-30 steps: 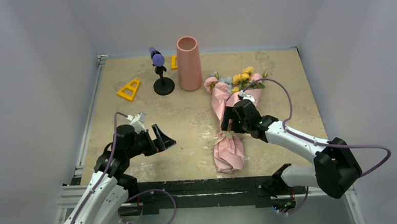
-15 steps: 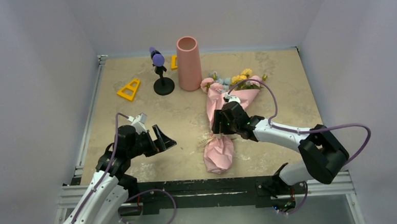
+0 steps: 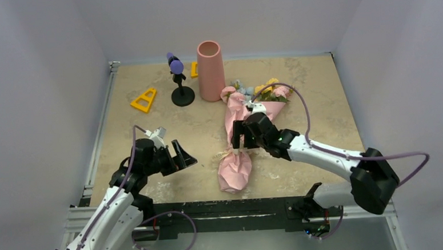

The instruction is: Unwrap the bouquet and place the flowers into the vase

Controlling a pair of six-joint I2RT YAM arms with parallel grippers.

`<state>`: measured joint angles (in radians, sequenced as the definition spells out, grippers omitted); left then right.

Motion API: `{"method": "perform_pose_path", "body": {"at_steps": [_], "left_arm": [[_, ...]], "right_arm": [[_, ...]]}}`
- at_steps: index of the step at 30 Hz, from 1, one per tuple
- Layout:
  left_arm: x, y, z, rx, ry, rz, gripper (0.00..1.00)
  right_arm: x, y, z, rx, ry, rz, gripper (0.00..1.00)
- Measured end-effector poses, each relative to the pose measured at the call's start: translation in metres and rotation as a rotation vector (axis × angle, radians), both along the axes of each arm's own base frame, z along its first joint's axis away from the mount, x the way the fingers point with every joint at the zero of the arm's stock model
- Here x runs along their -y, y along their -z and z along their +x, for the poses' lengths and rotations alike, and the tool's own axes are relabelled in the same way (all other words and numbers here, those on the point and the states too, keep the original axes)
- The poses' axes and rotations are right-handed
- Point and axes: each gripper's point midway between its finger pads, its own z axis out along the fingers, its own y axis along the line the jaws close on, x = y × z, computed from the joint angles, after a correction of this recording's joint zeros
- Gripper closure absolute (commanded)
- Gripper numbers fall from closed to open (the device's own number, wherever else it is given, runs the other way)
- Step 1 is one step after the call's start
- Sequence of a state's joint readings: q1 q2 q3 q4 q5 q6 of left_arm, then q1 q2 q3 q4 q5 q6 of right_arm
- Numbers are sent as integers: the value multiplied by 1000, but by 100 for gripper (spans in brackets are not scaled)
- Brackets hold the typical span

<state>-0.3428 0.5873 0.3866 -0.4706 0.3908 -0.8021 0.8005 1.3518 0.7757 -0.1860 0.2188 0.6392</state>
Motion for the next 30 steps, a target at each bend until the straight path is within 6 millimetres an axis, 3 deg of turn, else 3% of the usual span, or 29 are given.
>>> {"method": "perform_pose_path", "body": {"at_steps": [6,11,19,25,30], "left_arm": [[10,3,2,-35,47,41,8],[29,-8,10,-7,108,55,11],[46,-6,18,5,133,50,12],[49,-9,21,23,129,36,13],[49,-7,20,18,125,36,13]], "right_arm": [[16,-53,-9,101,8,60,14],[30,-69,-18,143,14,89,23],[45,-70,-16,166,66,64,39],[64,-65,9,165,153,54,51],[58,-54,25,133,148,32,56]]}}
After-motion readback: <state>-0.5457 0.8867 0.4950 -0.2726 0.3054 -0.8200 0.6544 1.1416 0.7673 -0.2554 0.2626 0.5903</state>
